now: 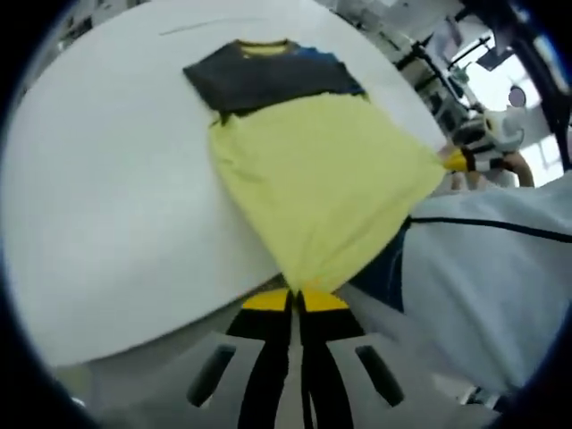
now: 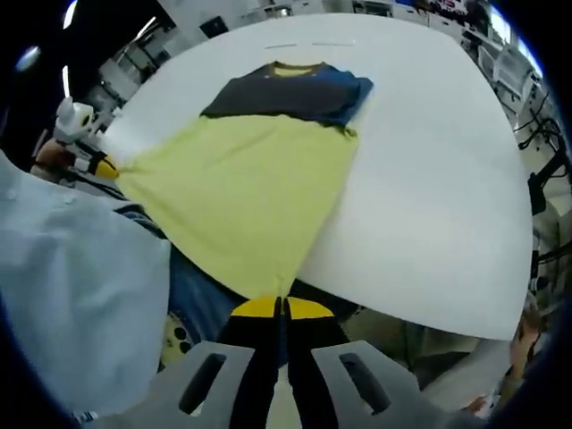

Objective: Fold the garment on the visible template until the final outline fits inside the template.

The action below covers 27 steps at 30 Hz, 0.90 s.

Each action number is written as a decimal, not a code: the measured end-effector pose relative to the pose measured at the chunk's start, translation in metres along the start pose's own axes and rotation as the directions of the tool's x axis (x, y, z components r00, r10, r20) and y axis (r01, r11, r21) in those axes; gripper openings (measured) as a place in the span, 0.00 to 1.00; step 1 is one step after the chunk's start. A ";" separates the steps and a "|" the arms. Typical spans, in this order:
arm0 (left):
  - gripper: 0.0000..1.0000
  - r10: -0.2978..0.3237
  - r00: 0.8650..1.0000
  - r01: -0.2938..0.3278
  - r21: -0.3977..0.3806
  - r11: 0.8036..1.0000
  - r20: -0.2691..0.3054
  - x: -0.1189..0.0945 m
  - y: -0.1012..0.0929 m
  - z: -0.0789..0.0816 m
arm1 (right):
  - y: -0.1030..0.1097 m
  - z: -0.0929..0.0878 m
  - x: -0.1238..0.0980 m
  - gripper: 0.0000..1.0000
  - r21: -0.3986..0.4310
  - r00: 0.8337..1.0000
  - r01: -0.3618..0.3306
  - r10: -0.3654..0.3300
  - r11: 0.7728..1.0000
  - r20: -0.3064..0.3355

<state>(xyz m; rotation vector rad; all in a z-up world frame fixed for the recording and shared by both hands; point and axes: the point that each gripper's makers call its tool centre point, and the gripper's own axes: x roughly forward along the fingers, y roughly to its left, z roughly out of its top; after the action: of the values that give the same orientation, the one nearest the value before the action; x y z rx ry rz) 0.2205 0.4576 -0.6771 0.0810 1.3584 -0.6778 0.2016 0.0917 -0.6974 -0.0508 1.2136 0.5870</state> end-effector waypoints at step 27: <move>0.00 -0.035 0.995 0.041 0.065 0.997 -0.099 -0.011 -0.021 -0.018 | 0.019 -0.012 -0.021 0.02 -0.047 0.997 -0.041 0.038 0.998 -0.067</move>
<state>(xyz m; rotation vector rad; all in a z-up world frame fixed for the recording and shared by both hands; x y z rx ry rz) 0.1938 0.4531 -0.6643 0.1437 1.4338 -0.7594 0.1778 0.0956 -0.6783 -0.0879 1.2667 0.6535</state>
